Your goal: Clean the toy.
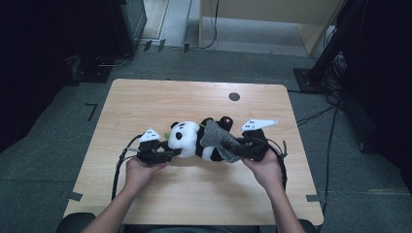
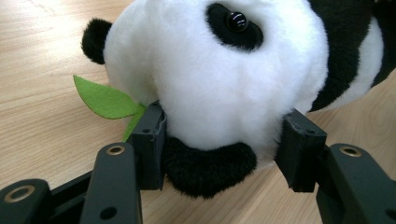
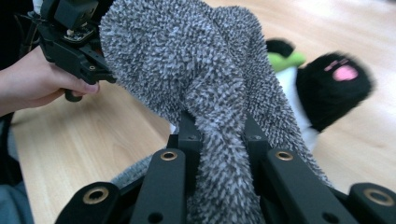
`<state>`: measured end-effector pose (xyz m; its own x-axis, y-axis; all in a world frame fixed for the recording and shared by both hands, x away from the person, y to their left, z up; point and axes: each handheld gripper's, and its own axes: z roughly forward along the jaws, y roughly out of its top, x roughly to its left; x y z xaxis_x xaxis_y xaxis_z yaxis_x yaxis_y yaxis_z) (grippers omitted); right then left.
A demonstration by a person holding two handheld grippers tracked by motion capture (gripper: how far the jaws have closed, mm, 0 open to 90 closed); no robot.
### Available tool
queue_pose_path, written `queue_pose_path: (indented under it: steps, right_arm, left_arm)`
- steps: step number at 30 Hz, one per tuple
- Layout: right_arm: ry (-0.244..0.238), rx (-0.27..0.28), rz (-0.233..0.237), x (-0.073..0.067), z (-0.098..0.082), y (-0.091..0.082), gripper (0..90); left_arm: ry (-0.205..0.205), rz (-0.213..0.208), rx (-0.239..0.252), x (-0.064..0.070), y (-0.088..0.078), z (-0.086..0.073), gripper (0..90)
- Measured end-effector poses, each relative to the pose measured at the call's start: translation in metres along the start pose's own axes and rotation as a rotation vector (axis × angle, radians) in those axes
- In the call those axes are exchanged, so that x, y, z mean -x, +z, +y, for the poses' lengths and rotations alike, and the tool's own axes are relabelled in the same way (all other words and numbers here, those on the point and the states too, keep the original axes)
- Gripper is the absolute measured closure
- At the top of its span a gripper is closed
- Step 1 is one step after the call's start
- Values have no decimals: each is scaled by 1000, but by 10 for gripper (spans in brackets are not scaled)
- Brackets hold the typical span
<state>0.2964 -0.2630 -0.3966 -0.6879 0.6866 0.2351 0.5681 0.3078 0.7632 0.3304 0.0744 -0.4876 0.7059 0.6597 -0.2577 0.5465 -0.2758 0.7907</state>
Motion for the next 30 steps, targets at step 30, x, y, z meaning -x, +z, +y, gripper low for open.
queue_pose_path:
  steps: [30]
  right_arm:
    - [69,104,-110,31,-7,-28,754]
  left_arm:
    - [-45,-35,11,-6,0,0,433]
